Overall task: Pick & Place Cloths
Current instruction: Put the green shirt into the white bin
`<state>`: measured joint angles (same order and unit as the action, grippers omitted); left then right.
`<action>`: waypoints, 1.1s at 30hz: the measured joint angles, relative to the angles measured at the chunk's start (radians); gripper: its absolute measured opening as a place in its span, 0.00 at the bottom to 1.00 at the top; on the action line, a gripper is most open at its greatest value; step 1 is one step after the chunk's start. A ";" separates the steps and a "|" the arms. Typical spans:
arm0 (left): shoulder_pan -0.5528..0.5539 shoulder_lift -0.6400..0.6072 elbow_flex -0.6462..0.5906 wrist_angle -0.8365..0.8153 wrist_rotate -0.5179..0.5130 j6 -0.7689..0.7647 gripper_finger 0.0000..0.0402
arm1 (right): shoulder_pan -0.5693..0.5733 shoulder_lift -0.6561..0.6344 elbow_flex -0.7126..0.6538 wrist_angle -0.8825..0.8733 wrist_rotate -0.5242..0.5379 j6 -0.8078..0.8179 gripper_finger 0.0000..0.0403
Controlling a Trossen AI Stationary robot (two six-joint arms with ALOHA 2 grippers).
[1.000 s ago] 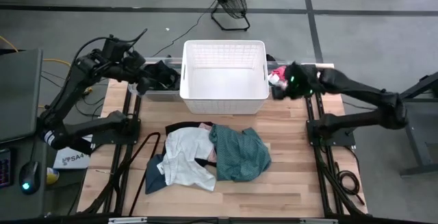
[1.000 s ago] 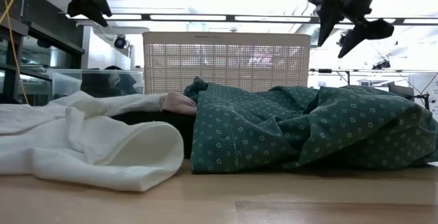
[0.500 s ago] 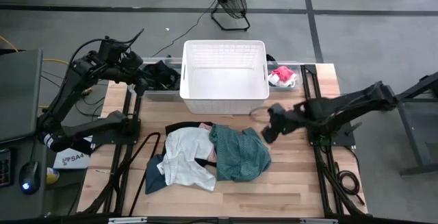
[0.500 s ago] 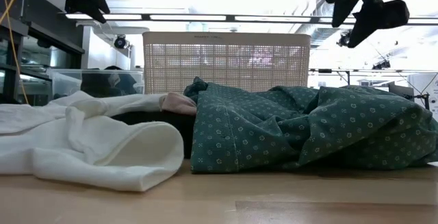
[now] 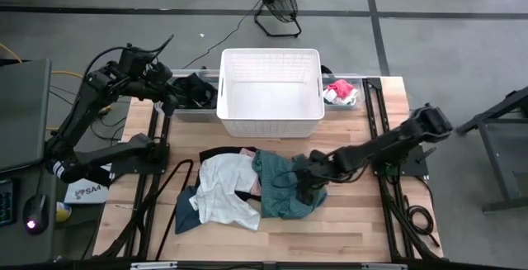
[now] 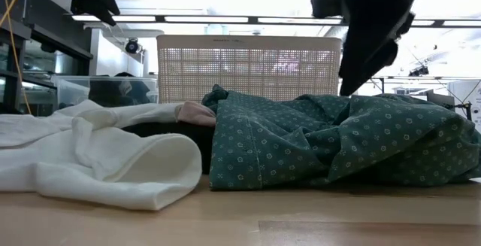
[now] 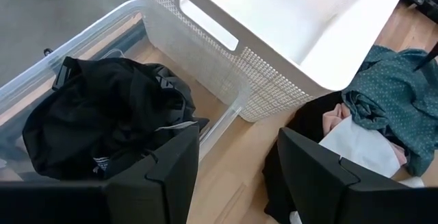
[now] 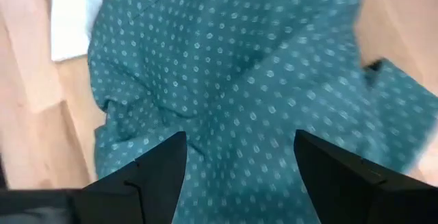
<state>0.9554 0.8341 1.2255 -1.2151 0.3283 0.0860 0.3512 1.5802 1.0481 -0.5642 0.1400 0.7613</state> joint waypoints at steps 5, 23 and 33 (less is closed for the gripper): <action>0.000 0.000 0.000 -0.016 0.000 0.017 0.49 | -0.032 0.058 0.000 0.015 -0.041 -0.137 0.65; 0.000 0.000 0.000 -0.027 0.000 0.016 0.49 | -0.119 0.301 0.012 0.043 -0.112 -0.444 0.74; 0.000 0.000 0.000 -0.030 0.000 0.015 0.49 | -0.123 0.305 0.012 0.027 -0.188 -0.400 0.62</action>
<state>0.9553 0.8341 1.2255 -1.2453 0.3283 0.1013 0.2287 1.8854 1.0603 -0.5376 -0.0476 0.3617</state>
